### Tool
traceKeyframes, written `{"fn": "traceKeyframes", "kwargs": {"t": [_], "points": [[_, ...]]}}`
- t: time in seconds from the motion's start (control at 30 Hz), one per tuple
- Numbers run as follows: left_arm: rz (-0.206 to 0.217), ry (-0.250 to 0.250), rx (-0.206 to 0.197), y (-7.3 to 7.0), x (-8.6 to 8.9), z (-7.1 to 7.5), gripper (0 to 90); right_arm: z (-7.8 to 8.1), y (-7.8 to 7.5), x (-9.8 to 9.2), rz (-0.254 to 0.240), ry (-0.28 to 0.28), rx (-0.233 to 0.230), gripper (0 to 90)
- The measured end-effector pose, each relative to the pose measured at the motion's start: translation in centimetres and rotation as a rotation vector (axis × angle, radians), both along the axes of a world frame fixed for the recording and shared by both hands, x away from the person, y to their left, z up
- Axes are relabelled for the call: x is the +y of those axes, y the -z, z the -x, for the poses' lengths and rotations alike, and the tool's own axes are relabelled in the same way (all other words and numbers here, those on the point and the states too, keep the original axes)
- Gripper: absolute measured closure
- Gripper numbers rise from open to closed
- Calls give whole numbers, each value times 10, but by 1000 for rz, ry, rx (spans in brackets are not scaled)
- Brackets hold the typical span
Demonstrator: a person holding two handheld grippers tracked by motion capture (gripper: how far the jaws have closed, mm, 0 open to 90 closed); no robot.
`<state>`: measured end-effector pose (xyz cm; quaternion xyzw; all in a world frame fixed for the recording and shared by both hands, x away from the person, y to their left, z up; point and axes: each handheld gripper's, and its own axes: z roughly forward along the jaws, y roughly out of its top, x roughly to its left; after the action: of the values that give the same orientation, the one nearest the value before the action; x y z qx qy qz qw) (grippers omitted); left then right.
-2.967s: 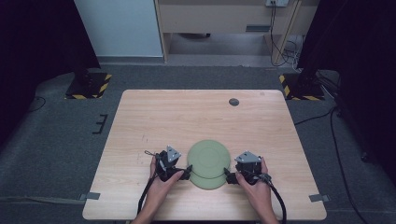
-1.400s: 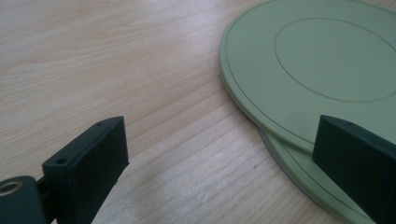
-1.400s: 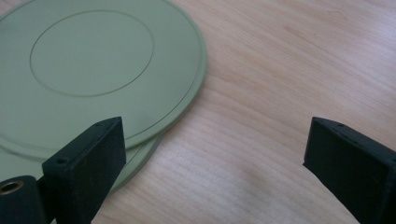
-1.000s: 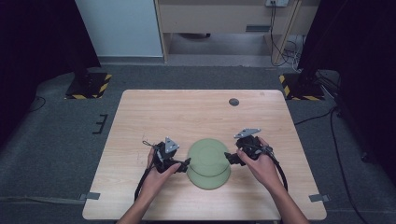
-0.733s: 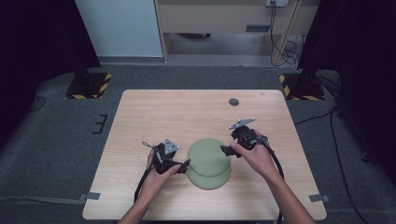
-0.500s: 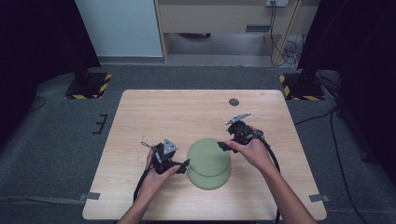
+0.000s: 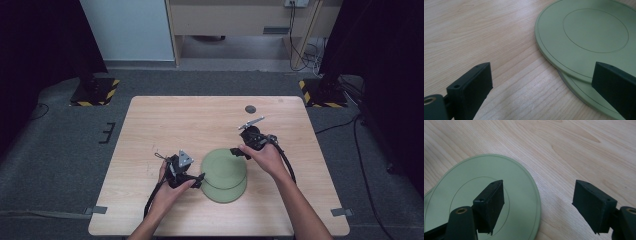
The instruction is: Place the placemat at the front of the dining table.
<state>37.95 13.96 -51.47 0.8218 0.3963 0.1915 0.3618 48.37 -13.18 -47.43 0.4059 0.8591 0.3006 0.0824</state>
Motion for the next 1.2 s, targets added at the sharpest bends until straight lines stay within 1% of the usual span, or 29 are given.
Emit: {"fn": "traceKeyframes", "kwargs": {"t": [0.3, 0.37, 0.53, 0.6, 0.63, 0.67, 0.73, 0.87, 1.2], "points": [[-8, -2, 8, 4, -4, 0, 27, 0, 9, 10, -20, -42, 42, 244], [-17, 3, 10, 5, -5, 0, 27, 0, 12, 12, -24, -43, 51, 244], [-21, 5, 18, 8, -8, 1, 27, -2, 19, 13, -32, -59, 75, 241], [-23, 5, 20, 9, -9, 0, 27, -3, 21, 13, -41, -59, 90, 262], [-24, 6, 20, 9, -9, 0, 28, -3, 22, 12, -65, -60, 106, 289], [-25, 7, 20, 10, -10, 0, 28, -4, 24, 11, -78, -59, 114, 291], [-27, 6, 22, 10, -10, 0, 27, -6, 26, 9, -79, -56, 120, 295], [-24, 5, 26, 10, -9, -1, 24, -9, 30, 6, -102, -48, 139, 300], [-31, 4, 21, 10, -10, 1, 29, -11, 39, 9, -125, -57, 170, 321]]}}
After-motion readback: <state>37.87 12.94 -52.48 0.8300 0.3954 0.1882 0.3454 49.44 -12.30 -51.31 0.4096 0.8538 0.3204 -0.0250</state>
